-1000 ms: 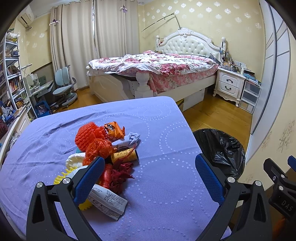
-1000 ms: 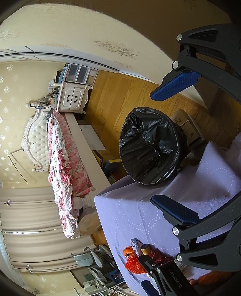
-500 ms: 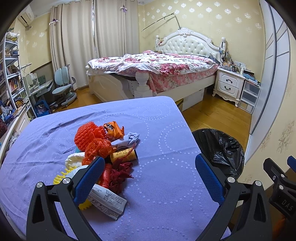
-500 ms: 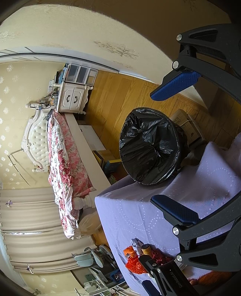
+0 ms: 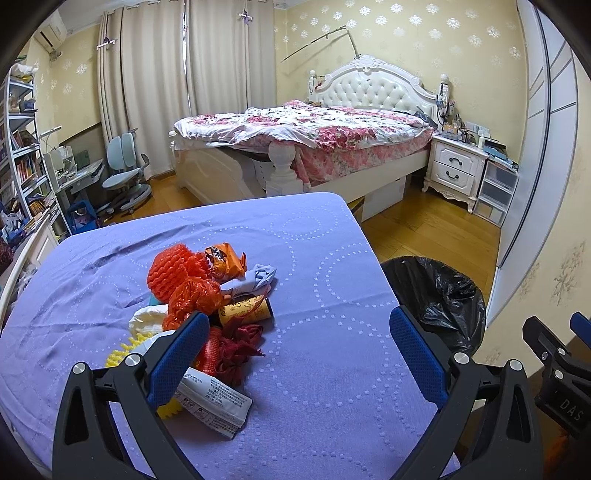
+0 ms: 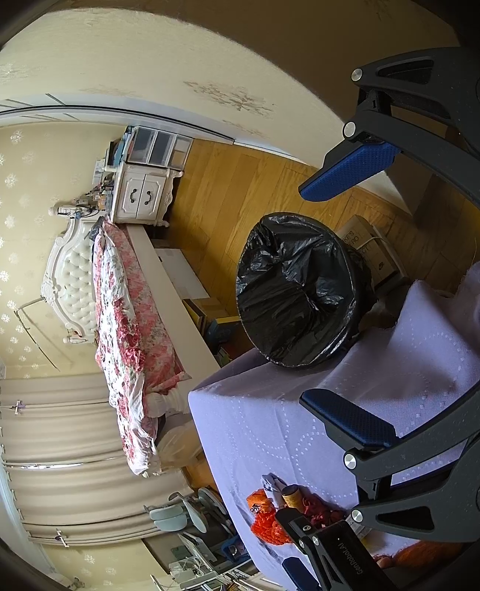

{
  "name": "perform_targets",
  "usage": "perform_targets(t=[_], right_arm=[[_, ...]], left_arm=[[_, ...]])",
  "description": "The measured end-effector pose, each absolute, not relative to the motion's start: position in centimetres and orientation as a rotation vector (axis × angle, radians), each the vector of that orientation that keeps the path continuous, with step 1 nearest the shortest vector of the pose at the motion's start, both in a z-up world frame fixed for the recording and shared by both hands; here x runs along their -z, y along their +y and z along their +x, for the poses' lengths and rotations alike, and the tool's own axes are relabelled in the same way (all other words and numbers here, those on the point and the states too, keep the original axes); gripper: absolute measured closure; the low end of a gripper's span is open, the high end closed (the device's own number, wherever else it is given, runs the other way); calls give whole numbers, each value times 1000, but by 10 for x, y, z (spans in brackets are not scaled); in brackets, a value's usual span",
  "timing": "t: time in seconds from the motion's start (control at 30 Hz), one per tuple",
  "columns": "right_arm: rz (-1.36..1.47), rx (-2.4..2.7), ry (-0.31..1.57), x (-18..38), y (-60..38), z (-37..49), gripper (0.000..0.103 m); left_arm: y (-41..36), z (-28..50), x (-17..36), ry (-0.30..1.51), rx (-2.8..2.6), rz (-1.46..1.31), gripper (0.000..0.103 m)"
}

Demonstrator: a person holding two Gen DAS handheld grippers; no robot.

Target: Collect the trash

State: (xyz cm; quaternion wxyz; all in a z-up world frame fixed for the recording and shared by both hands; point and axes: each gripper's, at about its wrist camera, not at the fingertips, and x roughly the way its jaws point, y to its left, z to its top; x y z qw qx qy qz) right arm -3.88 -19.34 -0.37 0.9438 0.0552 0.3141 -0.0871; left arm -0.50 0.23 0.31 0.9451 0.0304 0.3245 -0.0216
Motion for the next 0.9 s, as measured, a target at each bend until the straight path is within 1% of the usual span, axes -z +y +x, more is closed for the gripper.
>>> perform_targets(t=[0.23, 0.37, 0.47, 0.53, 0.67, 0.73, 0.9], right_arm=[[117, 168, 642, 4, -190, -37, 4], [110, 148, 637, 0, -180, -38, 4], [101, 119, 635, -3, -169, -39, 7], [92, 98, 637, -4, -160, -40, 15], [87, 36, 658, -5, -138, -41, 17], [80, 6, 665, -4, -129, -42, 20], [55, -99, 686, -3, -92, -47, 21]], left_arm=[[3, -7, -6, 655, 47, 65, 6], [8, -12, -14, 642, 46, 68, 10], [18, -19, -18, 635, 31, 76, 14], [27, -22, -20, 636, 18, 82, 16], [55, -31, -21, 636, -26, 82, 16], [71, -36, -20, 634, -60, 81, 16], [114, -49, -15, 647, -151, 52, 19]])
